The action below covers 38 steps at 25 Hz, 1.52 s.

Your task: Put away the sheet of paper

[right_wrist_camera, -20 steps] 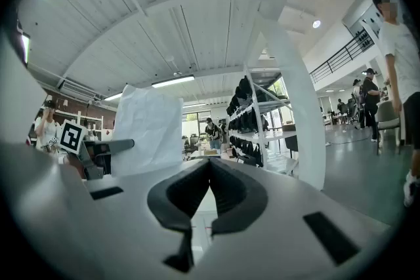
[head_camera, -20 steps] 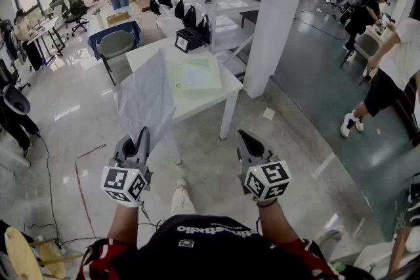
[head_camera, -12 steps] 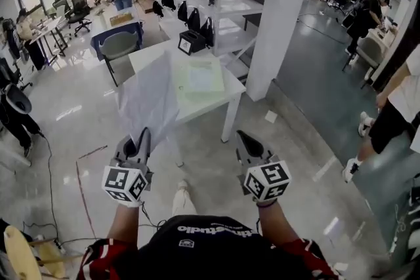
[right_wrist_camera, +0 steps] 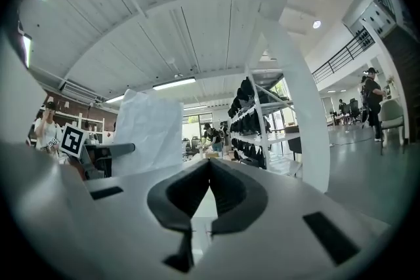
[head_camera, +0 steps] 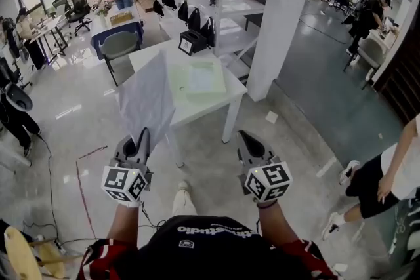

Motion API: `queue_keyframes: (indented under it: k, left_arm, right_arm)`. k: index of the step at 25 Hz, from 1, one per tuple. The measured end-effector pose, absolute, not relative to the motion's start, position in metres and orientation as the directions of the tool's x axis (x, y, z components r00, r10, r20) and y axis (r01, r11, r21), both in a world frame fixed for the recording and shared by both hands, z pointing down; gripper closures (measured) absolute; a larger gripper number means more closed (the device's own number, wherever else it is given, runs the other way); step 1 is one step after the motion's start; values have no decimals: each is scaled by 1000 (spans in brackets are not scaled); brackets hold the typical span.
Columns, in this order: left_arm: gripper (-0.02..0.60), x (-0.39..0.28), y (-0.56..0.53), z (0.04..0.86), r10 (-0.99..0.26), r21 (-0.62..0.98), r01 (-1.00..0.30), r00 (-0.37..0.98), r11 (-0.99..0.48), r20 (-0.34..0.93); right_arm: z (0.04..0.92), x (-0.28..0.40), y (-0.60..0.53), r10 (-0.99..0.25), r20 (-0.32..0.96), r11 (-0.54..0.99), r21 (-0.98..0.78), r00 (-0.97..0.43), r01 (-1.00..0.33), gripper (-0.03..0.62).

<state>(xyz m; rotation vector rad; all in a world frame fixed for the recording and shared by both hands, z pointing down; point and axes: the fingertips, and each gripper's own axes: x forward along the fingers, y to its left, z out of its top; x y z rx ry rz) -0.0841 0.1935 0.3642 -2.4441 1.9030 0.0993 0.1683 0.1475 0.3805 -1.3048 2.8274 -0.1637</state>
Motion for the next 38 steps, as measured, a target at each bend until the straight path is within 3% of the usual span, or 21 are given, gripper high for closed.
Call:
queue_keyframes:
  k: [24,38]
  left_arm:
    - [575,-118,170,377,-980,20,-981,194,-194,-36]
    - [575,-134,103,379,-973,64,-972,224,-226,-49]
  right_arm:
    - [391,132,109,-729,71,671,-125,-681,-731,591]
    - [382,119,51,-752,91,646,-97,-653,-757,591]
